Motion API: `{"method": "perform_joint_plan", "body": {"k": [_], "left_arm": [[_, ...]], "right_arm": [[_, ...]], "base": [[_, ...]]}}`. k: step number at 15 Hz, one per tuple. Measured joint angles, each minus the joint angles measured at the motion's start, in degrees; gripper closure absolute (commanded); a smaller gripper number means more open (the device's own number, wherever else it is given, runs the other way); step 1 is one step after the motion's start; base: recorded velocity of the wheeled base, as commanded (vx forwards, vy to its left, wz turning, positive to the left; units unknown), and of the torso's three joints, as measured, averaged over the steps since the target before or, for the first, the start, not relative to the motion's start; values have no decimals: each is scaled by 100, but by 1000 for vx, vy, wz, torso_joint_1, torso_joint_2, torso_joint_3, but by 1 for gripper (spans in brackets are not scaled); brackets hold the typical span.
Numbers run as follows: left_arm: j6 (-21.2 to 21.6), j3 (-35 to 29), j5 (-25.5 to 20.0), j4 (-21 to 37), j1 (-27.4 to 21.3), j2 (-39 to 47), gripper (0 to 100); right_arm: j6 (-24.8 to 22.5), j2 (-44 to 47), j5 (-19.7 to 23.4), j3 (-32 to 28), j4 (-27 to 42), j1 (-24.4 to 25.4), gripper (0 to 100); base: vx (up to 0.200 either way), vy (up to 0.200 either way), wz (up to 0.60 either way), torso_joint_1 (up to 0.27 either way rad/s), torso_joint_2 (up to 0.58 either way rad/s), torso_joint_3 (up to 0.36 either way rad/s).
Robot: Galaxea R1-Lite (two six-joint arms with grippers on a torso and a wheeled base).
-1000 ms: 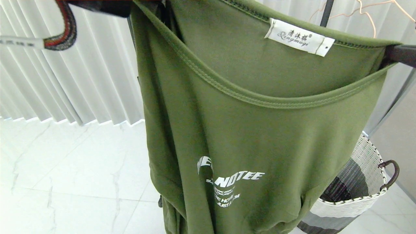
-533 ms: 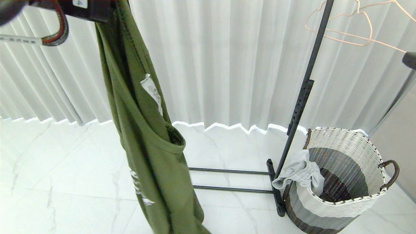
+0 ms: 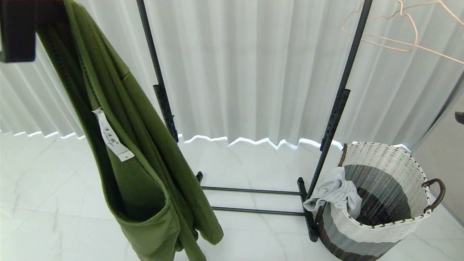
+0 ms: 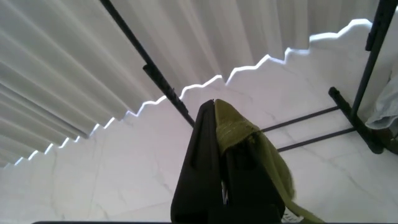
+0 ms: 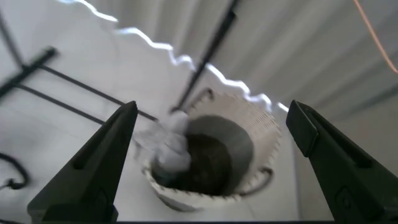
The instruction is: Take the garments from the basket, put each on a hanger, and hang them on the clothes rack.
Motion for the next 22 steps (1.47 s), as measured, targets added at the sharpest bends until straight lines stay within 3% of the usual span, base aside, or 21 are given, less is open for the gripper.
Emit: {"method": "perform_joint_plan", "body": {"k": [3, 6, 12, 18, 22], "left_arm": [[-16, 59, 4, -2, 22, -144, 100], [-9, 149, 9, 0, 49, -210, 100], [-41, 364, 17, -5, 93, -347, 100], [-2, 496, 17, 5, 101, -463, 100], [-2, 511, 20, -5, 104, -483, 100]], "right_arm": [[-356, -38, -13, 249, -63, -780, 0], [-477, -110, -22, 594, -378, -1196, 0], [-484, -295, -27, 1042, -621, -1293, 0], [-485, -328, -24, 1108, -618, -1318, 0], [-488, -344, -27, 1106, -627, -1320, 0]], "base": [[0, 0, 0, 0, 0, 0], [0, 0, 0, 0, 0, 0], [0, 0, 0, 0, 0, 0], [0, 0, 0, 3, -19, -12], [0, 0, 0, 59, -275, -300]]}}
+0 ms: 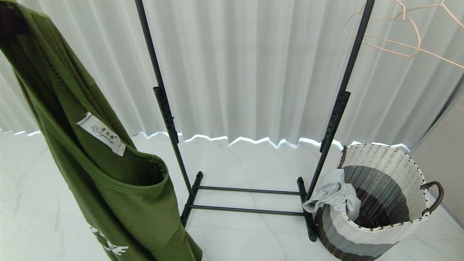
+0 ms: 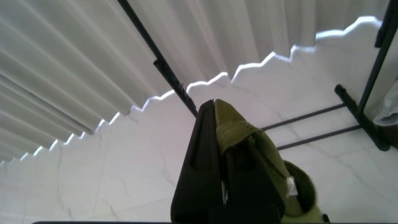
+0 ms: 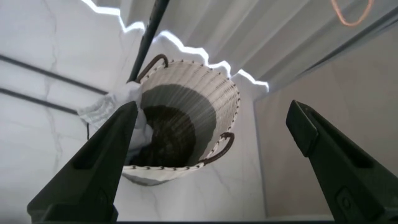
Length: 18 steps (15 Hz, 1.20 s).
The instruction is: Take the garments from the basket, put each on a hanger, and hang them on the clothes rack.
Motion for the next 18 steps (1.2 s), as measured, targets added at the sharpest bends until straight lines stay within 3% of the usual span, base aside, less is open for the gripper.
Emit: {"method": "perform_joint_plan", "body": {"k": [18], "left_arm": [[2, 5, -2, 0, -11, -38, 100]], "right_arm": [[-128, 22, 11, 30, -240, 0, 0]], "base": [[0, 0, 0, 165, -490, -308]]}}
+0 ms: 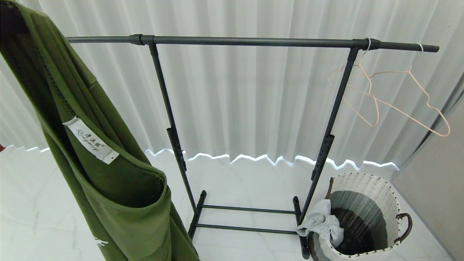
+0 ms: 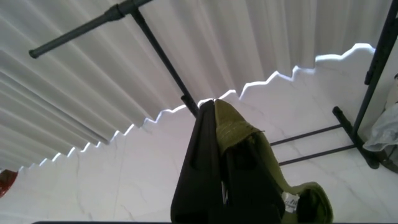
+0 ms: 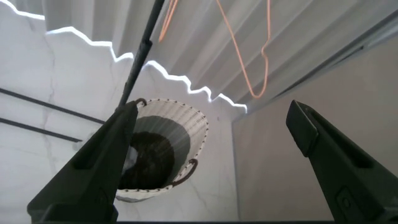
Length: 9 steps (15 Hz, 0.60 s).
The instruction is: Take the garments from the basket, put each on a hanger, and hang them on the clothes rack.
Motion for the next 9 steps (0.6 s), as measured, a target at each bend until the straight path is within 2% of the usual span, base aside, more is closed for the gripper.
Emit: {"method": "perform_joint_plan", "body": {"k": [2, 5, 9], "left_arm": [[-2, 0, 0, -4, 1, 0, 100], [0, 0, 0, 2, 4, -2, 100], [0, 11, -6, 2, -2, 7, 100]], "right_arm": [[-17, 9, -4, 7, -6, -2, 0], [-107, 11, -11, 44, -1, -9, 0], [-118, 9, 9, 121, -266, -20, 0]], "base": [[0, 0, 0, 190, -447, -254], [0, 0, -600, 54, -134, -74], [0, 0, 0, 0, 0, 0]]}}
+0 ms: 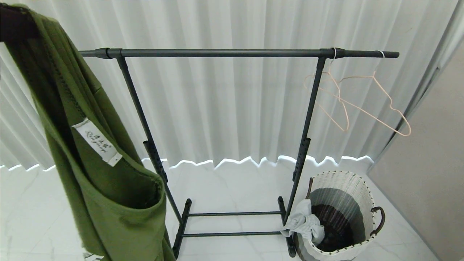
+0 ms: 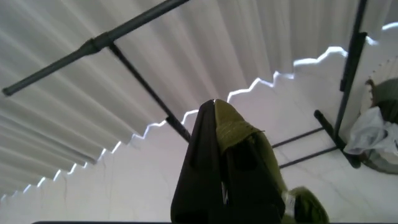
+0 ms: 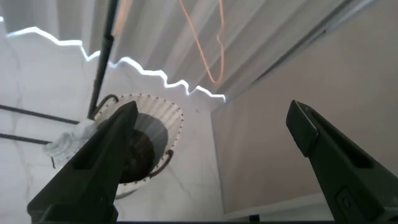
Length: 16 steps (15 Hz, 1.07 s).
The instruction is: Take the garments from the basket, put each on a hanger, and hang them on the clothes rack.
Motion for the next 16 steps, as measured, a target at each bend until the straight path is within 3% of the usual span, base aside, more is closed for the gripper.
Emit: {"method": "perform_joint_plan", "body": {"k": [3, 6, 10, 16], "left_arm": [[-2, 6, 11, 5, 9, -13, 100], [6, 85, 6, 9, 13, -38, 100], [6, 374, 17, 9, 88, -165, 100], [0, 488, 28, -2, 105, -239, 100]], "right_arm": [[6, 29, 98, 130, -247, 5, 0], [57, 68, 539, 163, -312, 5, 0], [417, 99, 1751, 150, -304, 17, 0], [641, 204, 1815, 185, -296, 124, 0]], "base": [[0, 0, 0, 0, 0, 0], [0, 0, 0, 0, 0, 0], [0, -50, 0, 2, 1, 3], [0, -200, 0, 3, -1, 3]]}}
